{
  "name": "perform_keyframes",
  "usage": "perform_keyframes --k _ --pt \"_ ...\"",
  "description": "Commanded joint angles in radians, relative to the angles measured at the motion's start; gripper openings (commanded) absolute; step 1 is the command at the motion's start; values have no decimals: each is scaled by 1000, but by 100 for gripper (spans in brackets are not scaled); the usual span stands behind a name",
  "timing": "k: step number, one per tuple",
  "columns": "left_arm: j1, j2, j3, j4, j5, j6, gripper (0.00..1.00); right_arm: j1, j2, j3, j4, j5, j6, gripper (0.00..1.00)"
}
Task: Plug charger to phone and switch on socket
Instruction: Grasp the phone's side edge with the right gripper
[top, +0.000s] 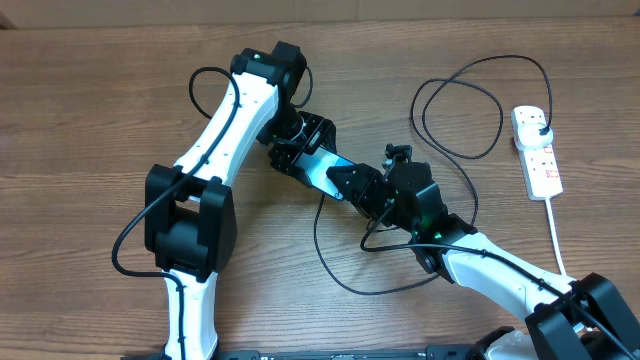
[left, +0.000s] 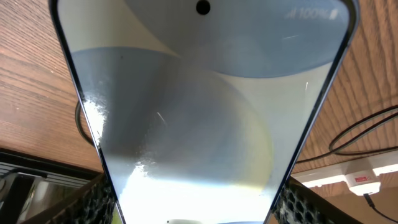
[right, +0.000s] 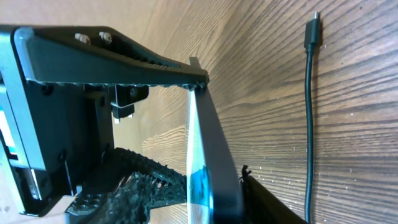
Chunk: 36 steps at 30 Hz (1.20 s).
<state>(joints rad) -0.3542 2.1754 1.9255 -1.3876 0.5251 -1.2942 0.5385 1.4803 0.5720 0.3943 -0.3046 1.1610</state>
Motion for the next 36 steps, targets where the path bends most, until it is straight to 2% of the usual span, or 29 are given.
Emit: perform_keyframes --k 1,36 --pt "-14 -10 29 -2 34 -23 72 7 3 24 10 16 -1 43" --pt "-16 -10 29 -3 46 -14 73 18 3 24 10 35 -8 11"
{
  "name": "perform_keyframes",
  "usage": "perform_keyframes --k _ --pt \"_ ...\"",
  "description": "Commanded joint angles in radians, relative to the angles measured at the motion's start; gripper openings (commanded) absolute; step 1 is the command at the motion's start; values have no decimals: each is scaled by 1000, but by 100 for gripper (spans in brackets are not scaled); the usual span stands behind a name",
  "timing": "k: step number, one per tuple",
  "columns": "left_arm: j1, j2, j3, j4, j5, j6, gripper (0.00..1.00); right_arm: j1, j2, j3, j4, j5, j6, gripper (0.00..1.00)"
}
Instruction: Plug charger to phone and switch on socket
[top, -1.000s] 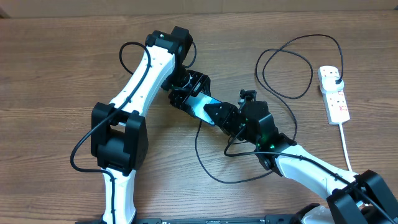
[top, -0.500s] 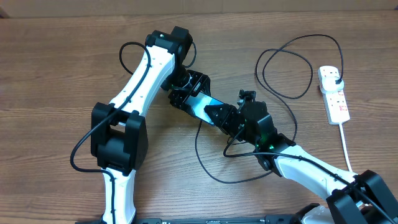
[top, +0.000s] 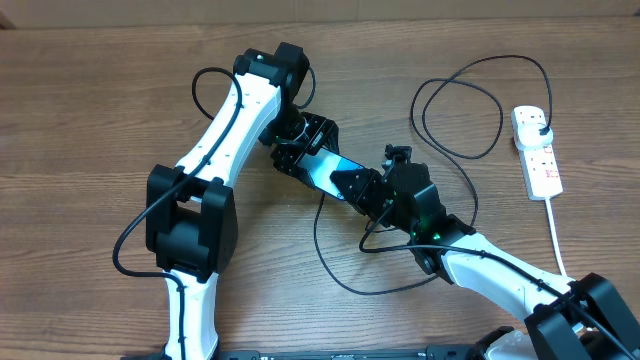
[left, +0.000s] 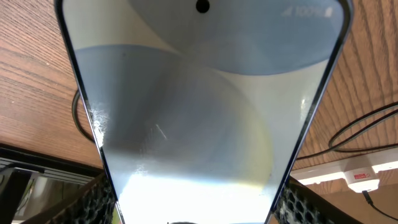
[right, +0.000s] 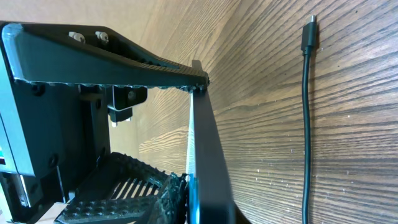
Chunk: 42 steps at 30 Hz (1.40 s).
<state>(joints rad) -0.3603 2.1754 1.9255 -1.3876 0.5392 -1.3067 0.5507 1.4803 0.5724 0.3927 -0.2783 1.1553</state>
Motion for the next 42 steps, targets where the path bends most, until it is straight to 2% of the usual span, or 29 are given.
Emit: perform_keyframes --k 1,7,15,16,17,21,24,26,30,32,34,37,42 --pt "-10 -10 29 -2 32 -2 74 5 3 24 11 9 -3 11" --pt "-10 -10 29 -2 31 -2 77 3 3 24 16 16 1 4" --pt "-10 -10 29 0 31 -1 80 -11 -5 24 32 4 1 4" --pt "-9 -10 29 2 31 1 93 -20 -8 24 32 -5 1 4" --pt "-9 -10 29 2 29 6 100 -41 -17 24 31 -29 0 4" --pt "-6 -10 29 7 32 21 100 -112 -56 24 -17 -69 0 4" --pt "-6 -10 29 69 53 151 99 -151 -96 24 -79 -75 0 4" --pt "-6 -10 29 127 90 259 93 -169 -124 24 -119 -75 0 4" --pt "-6 -10 29 192 138 433 94 -201 -171 24 -166 -75 -3 4" --pt "-6 -10 29 232 188 559 97 -217 -195 24 -169 -75 -3 4" --pt "-6 -10 29 277 241 646 86 -236 -220 24 -166 -74 2 4" --pt "-6 -10 29 348 302 701 84 -270 -256 24 -163 -66 40 4" --pt "-6 -10 29 484 410 709 84 -317 -292 24 -153 -17 168 4"
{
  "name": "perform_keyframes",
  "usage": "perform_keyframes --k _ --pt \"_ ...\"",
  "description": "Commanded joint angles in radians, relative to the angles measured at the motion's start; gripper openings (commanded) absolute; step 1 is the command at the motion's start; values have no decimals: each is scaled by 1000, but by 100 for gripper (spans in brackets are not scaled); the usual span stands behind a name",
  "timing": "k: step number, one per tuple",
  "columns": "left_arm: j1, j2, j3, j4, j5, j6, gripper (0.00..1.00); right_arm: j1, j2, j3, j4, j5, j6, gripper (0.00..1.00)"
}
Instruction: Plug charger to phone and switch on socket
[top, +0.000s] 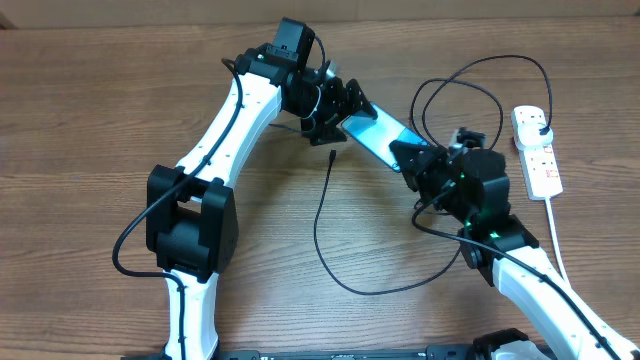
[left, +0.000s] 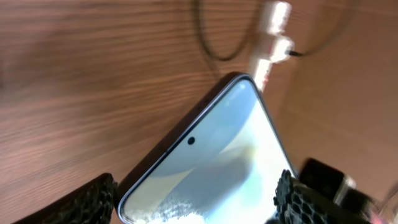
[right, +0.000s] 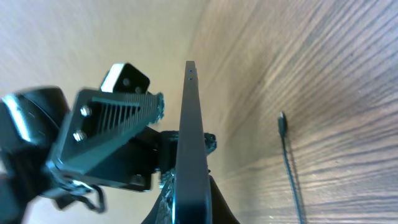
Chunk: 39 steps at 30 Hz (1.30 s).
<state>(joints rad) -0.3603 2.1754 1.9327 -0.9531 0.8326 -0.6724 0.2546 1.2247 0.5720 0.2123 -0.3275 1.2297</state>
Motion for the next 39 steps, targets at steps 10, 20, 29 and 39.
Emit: perform_keyframes --k 10,20,29,39 --pt "-6 -10 21 248 225 -29 81 -28 -36 24 116 107 401 4" --pt "-20 -10 21 431 227 -295 74 1 -33 24 162 271 529 4" --pt "-45 -10 21 482 185 -392 57 40 13 24 232 327 603 4" --pt "-55 -10 21 479 154 -435 42 54 61 24 296 308 604 4"
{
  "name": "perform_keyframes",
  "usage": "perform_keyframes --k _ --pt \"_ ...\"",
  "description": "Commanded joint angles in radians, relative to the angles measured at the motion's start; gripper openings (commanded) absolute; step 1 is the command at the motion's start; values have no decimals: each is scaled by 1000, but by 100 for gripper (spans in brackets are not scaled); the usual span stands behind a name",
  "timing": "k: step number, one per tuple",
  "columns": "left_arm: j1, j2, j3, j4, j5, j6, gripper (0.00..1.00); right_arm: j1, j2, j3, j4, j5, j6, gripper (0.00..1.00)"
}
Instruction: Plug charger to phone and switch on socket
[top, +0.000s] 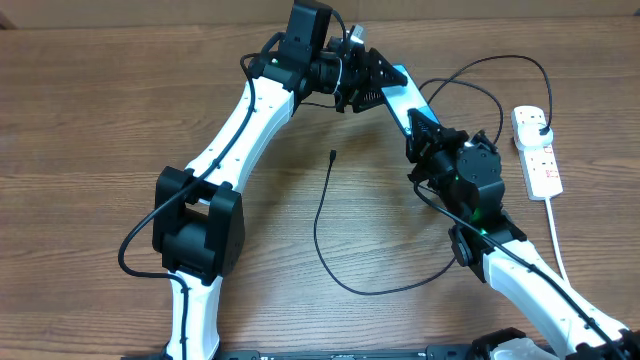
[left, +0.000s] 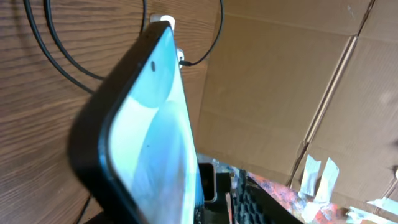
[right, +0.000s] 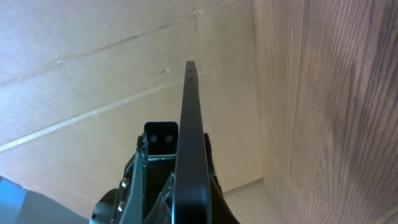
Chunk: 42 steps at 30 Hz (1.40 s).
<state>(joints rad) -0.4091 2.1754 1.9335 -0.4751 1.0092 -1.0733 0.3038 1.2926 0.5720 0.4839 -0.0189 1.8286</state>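
Observation:
The phone (top: 405, 95), screen lit, hangs in the air at the back of the table between both grippers. My right gripper (top: 425, 135) is shut on its lower end; in the right wrist view the phone (right: 189, 137) runs edge-on out of the jaws. My left gripper (top: 372, 80) is at the upper end. In the left wrist view the phone (left: 155, 124) stands on edge, with a gap to the right pad (left: 249, 199). The black cable's free plug (top: 332, 155) lies on the table. The white socket strip (top: 535, 150) lies at the right, with the cable's adapter plugged in.
The black cable (top: 330, 270) loops over the middle of the wooden table (top: 90, 150) and coils near the strip at the back right. A cardboard wall (right: 93, 93) stands behind the table. The strip's own white lead (top: 555, 240) runs toward the front right.
Both grippers and the phone have moved further back and up, off the table. The phone now shows edge-on in the left wrist view, with a gap to the pad.
At first the phone lay low at mid-table with both grippers shut on its ends, the plug beside it. Later both arms had carried it toward the back right. Now it is raised at the back, held by the right gripper.

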Motion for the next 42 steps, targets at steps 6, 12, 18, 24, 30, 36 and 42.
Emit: perform_keyframes --k 6,12,18,24,30,36,42 --pt "-6 -10 21 1 -45 -42 38 6 -6 24 24 -1 5 4" --pt "-11 -10 21 1 -60 -57 33 28 -6 24 24 0 5 4" --pt "-11 -10 21 0 -67 -85 29 44 -6 24 24 11 5 4" --pt "-17 -10 21 0 -72 -87 27 44 -6 24 37 10 5 4" --pt "-24 -10 21 1 -77 -88 28 49 -6 24 47 11 5 4" --pt "-24 -10 21 0 -77 -88 22 62 -6 24 46 11 5 4" --pt "-24 -10 21 0 -77 -102 13 62 -6 24 46 11 5 4"
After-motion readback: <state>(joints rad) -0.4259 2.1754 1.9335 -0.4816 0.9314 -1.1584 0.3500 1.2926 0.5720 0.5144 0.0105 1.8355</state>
